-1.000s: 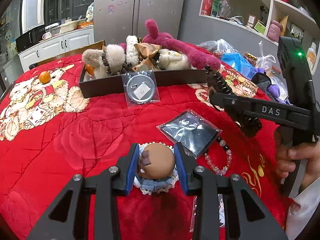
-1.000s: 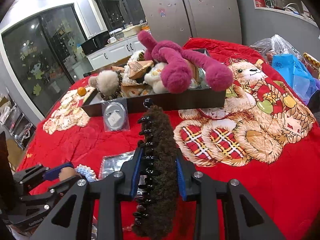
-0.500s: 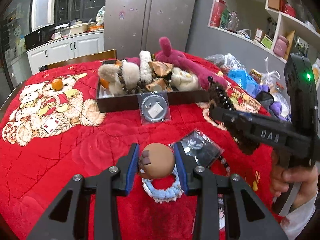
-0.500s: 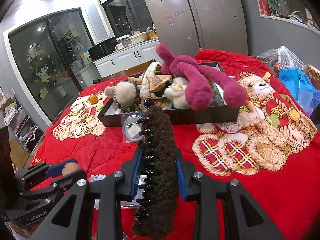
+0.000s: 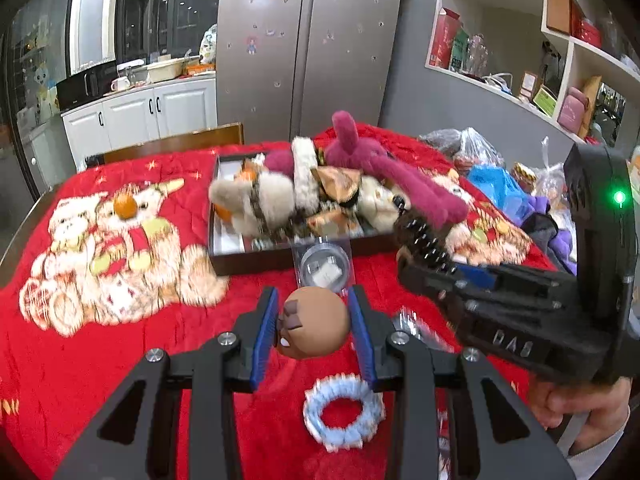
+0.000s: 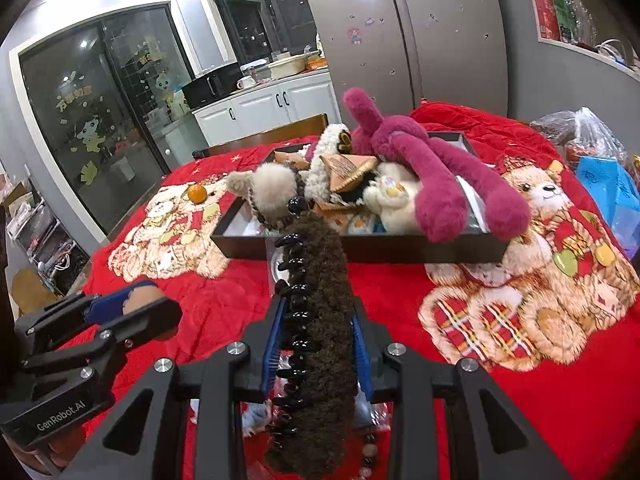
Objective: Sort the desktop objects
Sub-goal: 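Carry the hair tie and hair clip into the black box with both tools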
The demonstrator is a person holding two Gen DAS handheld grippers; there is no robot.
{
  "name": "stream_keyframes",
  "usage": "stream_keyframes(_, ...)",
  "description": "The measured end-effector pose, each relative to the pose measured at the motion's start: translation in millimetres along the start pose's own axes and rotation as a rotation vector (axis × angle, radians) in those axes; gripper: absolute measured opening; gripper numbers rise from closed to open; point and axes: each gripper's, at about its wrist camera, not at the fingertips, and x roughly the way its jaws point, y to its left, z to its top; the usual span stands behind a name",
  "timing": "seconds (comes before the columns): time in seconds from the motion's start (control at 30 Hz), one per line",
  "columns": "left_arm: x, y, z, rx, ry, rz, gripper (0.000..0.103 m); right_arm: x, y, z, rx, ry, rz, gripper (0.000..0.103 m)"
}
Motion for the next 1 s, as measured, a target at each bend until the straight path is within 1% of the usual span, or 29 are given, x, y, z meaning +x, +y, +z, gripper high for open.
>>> stream_keyframes(0.13, 6, 1, 28, 0.003, -0.01, -0.01, 0.036, 6, 7, 18, -0.01, 0.014, -0.001, 0.031)
stream_keyframes(0.33, 26, 2, 65, 0.025, -0.022, 0.011, 0.036, 14, 13, 47, -0.032, 0.014, -0.016, 0.031)
stream_keyframes(0.37, 31, 4, 71, 0.022, -0.023, 0.015, 0.036, 17, 12, 52, -0.03, 0.011, -0.034, 0.031)
stream_keyframes(0.53, 61, 9, 96, 0.02, -0.024, 0.026, 0.036, 32, 1, 75, -0.021, 0.009, -0.039, 0.031)
stream_keyframes(0.67, 94, 17, 118, -0.002, -0.022, 0.003, 0.036, 52, -13, 96, -0.018, 0.011, -0.058, 0.031)
stream_keyframes(0.77, 112, 26, 124, -0.02, -0.034, 0.01, 0.036, 67, -22, 108, -0.021, 0.008, -0.061, 0.031)
stream_keyframes(0.8, 117, 30, 123, -0.029, -0.039, 0.0, 0.036, 72, -24, 112, -0.027, 0.008, -0.065, 0.031)
stream_keyframes(0.83, 128, 33, 125, -0.038, -0.032, -0.018, 0.036, 78, -28, 114, -0.038, 0.007, -0.072, 0.031)
stream_keyframes(0.87, 135, 35, 127, -0.034, -0.016, -0.015, 0.036, 82, -30, 115, -0.042, 0.009, -0.075, 0.031)
stream_keyframes(0.93, 146, 37, 127, -0.028, -0.015, 0.012, 0.036, 91, -34, 117, -0.054, 0.027, -0.076, 0.031)
stream_keyframes(1.0, 156, 39, 124, -0.023, 0.01, 0.01, 0.036, 96, -36, 118, -0.069, 0.028, -0.096, 0.031)
